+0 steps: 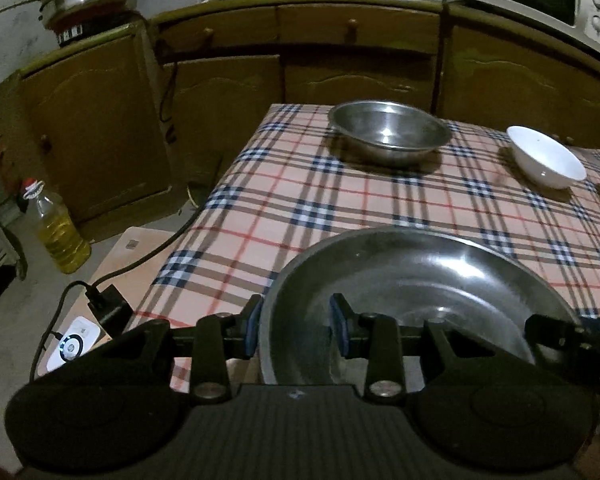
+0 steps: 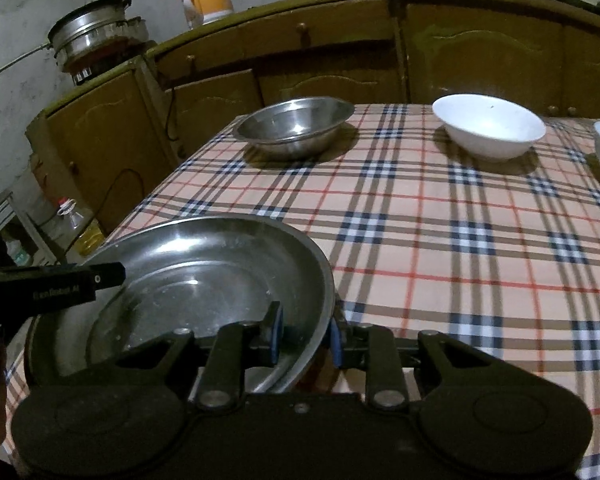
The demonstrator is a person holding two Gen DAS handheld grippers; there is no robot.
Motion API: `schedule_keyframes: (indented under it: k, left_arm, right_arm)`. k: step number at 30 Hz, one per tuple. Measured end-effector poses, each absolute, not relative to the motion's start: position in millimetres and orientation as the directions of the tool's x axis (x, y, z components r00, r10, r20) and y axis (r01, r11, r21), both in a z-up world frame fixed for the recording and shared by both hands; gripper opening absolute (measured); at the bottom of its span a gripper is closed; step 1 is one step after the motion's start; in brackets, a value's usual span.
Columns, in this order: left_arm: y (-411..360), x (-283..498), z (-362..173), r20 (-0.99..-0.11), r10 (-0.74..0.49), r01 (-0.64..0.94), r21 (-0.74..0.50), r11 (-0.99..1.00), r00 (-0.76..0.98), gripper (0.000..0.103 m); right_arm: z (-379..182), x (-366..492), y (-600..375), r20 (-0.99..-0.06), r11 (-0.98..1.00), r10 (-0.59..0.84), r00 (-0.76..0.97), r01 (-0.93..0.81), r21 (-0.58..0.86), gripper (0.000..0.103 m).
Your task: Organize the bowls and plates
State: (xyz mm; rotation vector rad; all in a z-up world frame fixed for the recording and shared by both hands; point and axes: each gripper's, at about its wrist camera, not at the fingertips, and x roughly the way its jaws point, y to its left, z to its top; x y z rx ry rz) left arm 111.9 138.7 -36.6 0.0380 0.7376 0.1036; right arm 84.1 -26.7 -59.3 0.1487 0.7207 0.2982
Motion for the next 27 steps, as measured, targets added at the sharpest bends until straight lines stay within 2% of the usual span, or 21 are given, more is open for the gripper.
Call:
schedule_keyframes:
  k: [11,17,21,26,27]
  left_arm:
    - [151,121,-45,-0.686,0.111,-0.091,0.066,0.994,0.719,0.036]
    - [158,127,-54,-0.733,0.089,-0.111,0.019,0.994,0.674,0.034]
    - [156,125,-53,-0.725,0.103,-0.114,0.035,0.993,0.681,0.033]
    - [156,127,-53,-0.731,0.111,-0.127,0.033,0.991,0.673,0.033]
    - [157,127,-52,-0.729,0.111,-0.131,0.029,0.991,0.675,0.033]
  right_arm:
    - [-68,93,-14,-0.625,0.949,0.315,0.714,-0.221,0.226,0.031]
    - [-75,97,-17,-0.647,0.942,0.334,0.686,-0.215,0.258,0.031]
    - [-78,97,-18,-0.656,0.942,0.334,0.676,-0.217,0.256,0.031]
    - [-75,95,-21,-0.645,0.942,0.335,0.687,-0.228,0.247,0.034]
    - [-74,96,-24,-0.640,0.941,0.338,0.690,-0.226,0.253,0.038]
